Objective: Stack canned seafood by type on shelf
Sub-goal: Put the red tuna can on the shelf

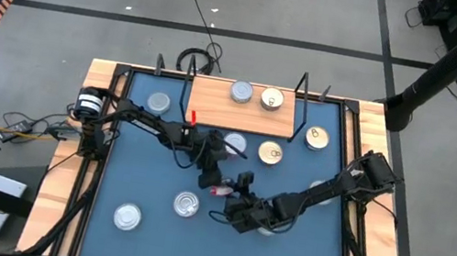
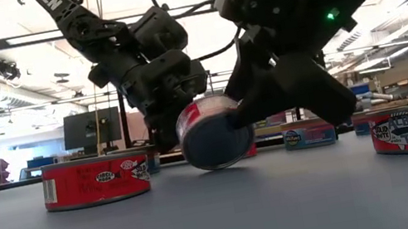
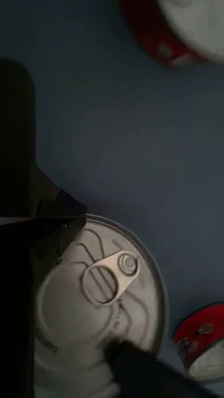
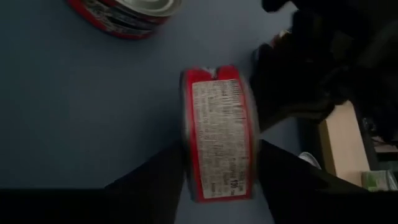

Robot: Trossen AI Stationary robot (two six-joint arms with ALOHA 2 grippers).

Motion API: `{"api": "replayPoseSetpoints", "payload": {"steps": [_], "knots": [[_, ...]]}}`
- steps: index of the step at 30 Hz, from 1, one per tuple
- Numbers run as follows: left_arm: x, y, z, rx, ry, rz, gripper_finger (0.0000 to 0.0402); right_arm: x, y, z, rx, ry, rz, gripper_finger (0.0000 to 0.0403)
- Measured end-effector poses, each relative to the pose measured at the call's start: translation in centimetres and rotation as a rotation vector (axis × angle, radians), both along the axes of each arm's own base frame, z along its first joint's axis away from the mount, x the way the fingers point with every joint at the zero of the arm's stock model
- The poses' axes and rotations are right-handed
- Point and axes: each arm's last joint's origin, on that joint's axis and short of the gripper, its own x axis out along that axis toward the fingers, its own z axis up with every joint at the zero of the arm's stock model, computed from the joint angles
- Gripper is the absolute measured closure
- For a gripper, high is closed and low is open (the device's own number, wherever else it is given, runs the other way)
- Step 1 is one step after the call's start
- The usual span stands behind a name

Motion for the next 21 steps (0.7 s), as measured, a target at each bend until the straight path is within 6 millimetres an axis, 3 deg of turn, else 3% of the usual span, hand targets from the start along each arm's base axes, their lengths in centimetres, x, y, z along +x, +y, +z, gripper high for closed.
{"api": "replayPoseSetpoints", "payload": {"steps": [4,11,15,21], "knots": [[0.0,0.0,-0.1,0.0,-0.001,-0.02,0.0398,0.1,-0.3,0.0,-0.001,0.003,-0.007,0.026],[0.0,0.0,0.6,0.061,-0.048,-0.084,0.0364,-0.1,0.0,0.2,-0.001,0.008,0.002,0.0259],[-0.3,0.0,2.5,0.129,-0.12,-0.112,0.0332,-0.8,0.2,1.1,-0.009,0.008,-0.002,0.0259],[-1.6,0.0,7.1,0.289,-0.243,-0.098,0.0278,-2.3,0.0,3.3,-0.042,-0.022,-0.07,0.0259]]}}
